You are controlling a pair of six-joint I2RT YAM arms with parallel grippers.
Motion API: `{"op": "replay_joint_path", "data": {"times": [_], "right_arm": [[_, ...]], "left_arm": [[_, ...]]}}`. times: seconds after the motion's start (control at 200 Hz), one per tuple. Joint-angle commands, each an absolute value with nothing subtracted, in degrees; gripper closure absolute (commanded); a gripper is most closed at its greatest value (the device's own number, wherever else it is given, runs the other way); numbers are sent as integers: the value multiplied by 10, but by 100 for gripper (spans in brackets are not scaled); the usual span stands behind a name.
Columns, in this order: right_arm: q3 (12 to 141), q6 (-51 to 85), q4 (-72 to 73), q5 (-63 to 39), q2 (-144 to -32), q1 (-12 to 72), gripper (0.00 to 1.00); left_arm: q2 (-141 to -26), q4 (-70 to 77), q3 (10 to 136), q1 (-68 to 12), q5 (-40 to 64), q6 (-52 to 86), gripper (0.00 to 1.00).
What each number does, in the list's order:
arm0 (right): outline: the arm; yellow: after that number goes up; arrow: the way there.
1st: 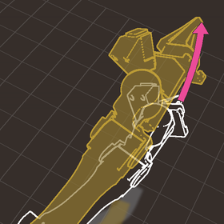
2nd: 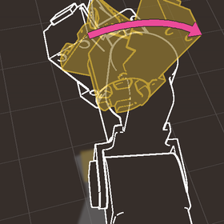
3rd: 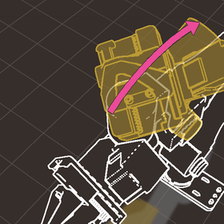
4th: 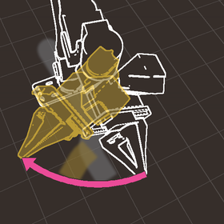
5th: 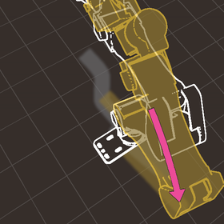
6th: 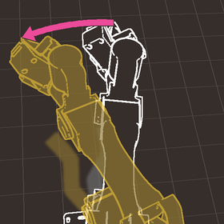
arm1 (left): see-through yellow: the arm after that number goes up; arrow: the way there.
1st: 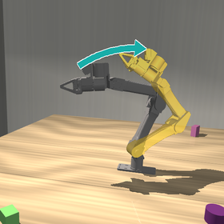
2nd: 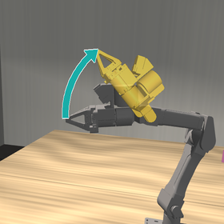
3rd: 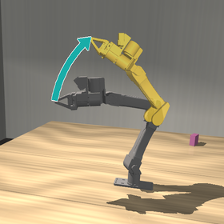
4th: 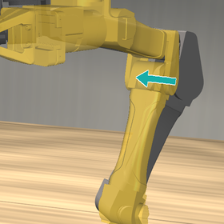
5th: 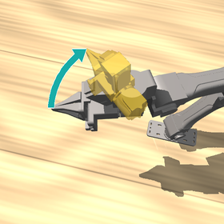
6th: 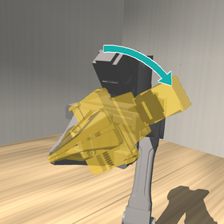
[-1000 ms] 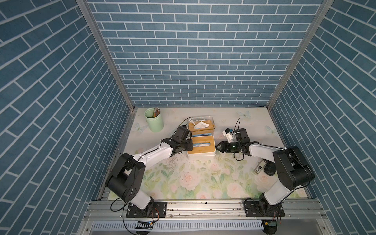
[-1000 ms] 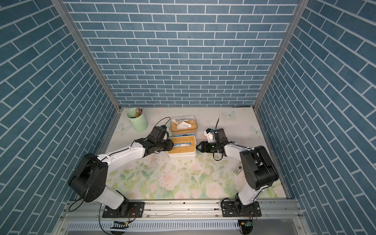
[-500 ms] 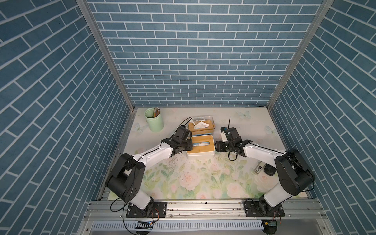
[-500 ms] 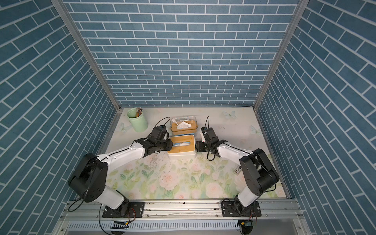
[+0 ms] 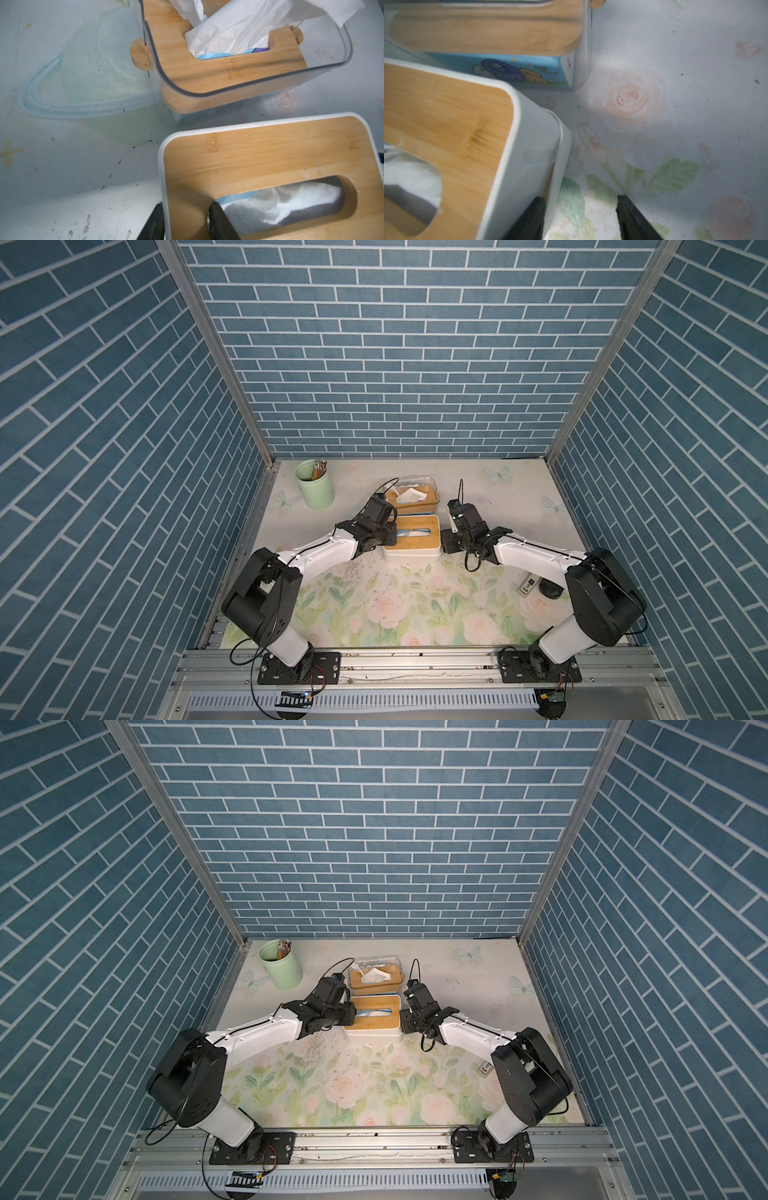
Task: Put the tissue paper into the tissue box
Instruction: Close the box lid on the tissue box.
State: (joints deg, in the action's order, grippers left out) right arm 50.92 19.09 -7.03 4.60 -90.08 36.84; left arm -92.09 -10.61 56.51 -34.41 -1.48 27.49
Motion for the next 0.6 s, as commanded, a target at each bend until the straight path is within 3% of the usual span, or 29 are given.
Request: {"op": "replay_joint_path", "data": {"times": [0.0, 0.29, 0.46, 0.595], "right_arm": [[494, 139, -66, -33, -896, 358, 41], [449, 178, 14, -290, -855, 255, 41], [429, 219, 73, -384, -846, 249, 33], [420, 247, 115, -401, -859, 249, 26]], "left_arm": [[-964, -190, 546, -343, -90, 238, 84], [-974, -200, 555, -351, -106, 231, 84], [-976, -203, 566, -359, -105, 232, 84], [-973, -201, 568, -362, -100, 235, 84]]}}
